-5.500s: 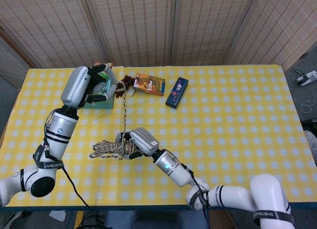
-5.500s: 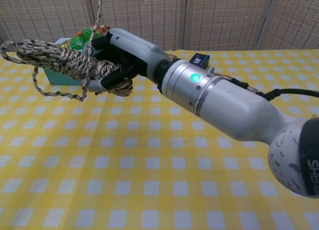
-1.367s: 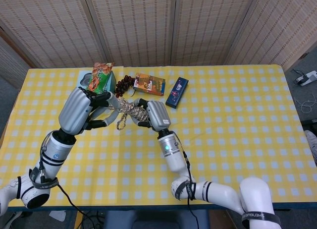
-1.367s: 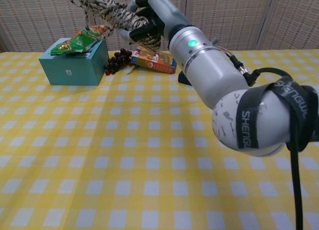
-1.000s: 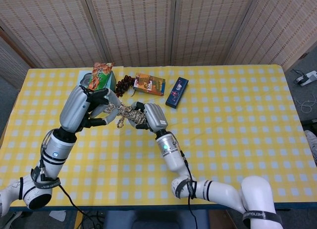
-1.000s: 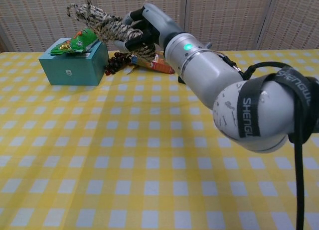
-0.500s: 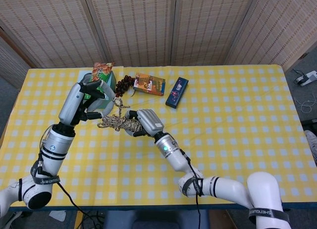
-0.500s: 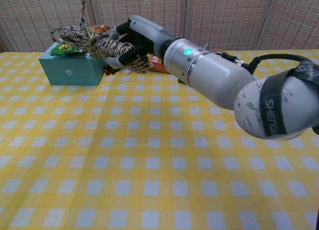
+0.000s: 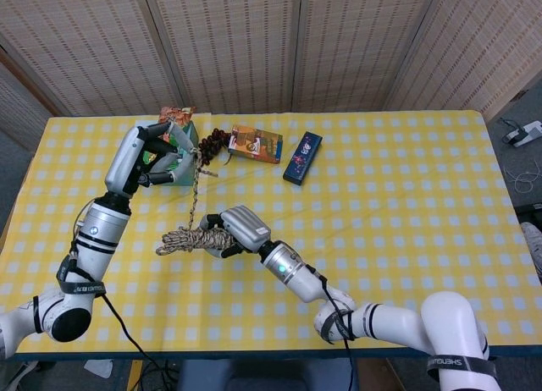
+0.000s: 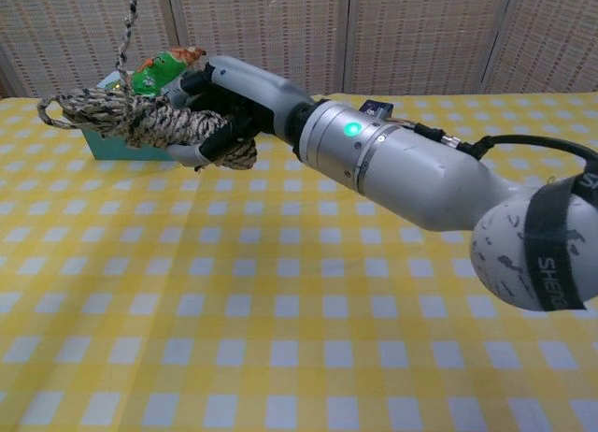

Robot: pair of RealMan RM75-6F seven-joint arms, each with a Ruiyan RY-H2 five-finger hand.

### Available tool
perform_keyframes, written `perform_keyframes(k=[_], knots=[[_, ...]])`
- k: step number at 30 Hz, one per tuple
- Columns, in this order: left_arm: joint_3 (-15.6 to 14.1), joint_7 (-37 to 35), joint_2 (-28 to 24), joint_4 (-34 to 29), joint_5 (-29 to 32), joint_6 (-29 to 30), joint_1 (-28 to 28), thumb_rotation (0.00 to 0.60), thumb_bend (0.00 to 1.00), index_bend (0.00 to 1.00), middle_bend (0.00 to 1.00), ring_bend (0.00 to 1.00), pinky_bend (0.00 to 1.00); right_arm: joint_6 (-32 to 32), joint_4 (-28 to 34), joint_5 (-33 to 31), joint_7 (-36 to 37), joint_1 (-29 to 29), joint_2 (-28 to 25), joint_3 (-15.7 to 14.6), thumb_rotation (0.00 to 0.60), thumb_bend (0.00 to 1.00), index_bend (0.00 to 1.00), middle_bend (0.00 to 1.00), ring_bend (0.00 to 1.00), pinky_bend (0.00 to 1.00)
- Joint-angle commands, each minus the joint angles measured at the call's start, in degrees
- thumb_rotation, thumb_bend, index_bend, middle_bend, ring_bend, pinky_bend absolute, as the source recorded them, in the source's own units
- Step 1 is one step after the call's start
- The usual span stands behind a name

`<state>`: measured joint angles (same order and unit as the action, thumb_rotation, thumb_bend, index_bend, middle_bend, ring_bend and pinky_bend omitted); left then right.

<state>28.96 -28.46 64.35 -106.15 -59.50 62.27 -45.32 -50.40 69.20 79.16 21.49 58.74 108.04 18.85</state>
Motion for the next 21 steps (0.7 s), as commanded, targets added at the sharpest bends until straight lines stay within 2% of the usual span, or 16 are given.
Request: perform_keyframes(k=[1, 13, 21], knots=[[0.3, 2.0, 0.7, 2.0, 2.8, -1.6, -1.0, 0.600, 0.42, 0.69, 1.00, 0.93, 1.00, -0.4, 0.7, 1.3, 1.5, 0.0, -0.4, -1.0, 0.600, 0.33, 0.90, 0.74, 0.62, 0.65], [-0.1, 7.2, 2.2, 7.4, 12.0, -6.0, -2.6, 0.600, 0.42, 0.67, 1.00, 0.93, 1.00, -3.6, 2.6, 5.6, 8.4, -0.8, -0.6, -3.7, 0.600, 0.32, 0.90, 0.74, 0.62, 0.65], [-1.9, 12.9, 3.2, 11.0, 16.5, -7.2, -3.2, 0.600, 0.42, 0.67, 1.00, 0.93, 1.00, -8.0, 4.1, 8.4, 12.6, -1.9, -1.0, -4.5, 0.600, 0.31, 0.90, 0.74, 0.62, 0.65]])
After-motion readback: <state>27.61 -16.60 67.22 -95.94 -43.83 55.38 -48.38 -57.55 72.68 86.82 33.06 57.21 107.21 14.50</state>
